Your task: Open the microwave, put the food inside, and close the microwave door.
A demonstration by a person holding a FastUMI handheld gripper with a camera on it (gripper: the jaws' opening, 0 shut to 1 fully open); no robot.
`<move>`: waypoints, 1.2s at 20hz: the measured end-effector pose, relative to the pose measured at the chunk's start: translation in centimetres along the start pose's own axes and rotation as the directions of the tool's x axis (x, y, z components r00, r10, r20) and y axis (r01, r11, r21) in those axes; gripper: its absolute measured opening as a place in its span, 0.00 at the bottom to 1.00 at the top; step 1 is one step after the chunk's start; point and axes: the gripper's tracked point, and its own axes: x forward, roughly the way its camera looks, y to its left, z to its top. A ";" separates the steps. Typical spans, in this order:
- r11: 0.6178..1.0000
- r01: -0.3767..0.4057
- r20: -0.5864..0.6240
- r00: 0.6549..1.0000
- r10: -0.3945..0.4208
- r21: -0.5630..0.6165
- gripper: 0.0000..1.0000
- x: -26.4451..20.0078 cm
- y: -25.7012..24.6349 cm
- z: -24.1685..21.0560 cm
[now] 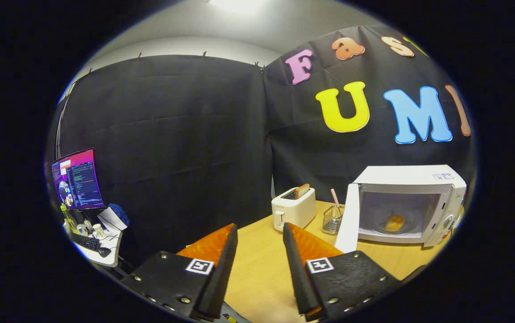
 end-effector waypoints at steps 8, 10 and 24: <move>0.996 0.049 -0.192 0.981 -0.035 0.068 0.08 1.2 -1.0 -8.4; 0.994 0.086 -0.218 0.973 -0.070 0.062 0.08 1.1 -2.5 -9.1; 0.967 0.253 -0.232 0.941 -0.245 0.006 0.01 -3.0 -11.0 -9.3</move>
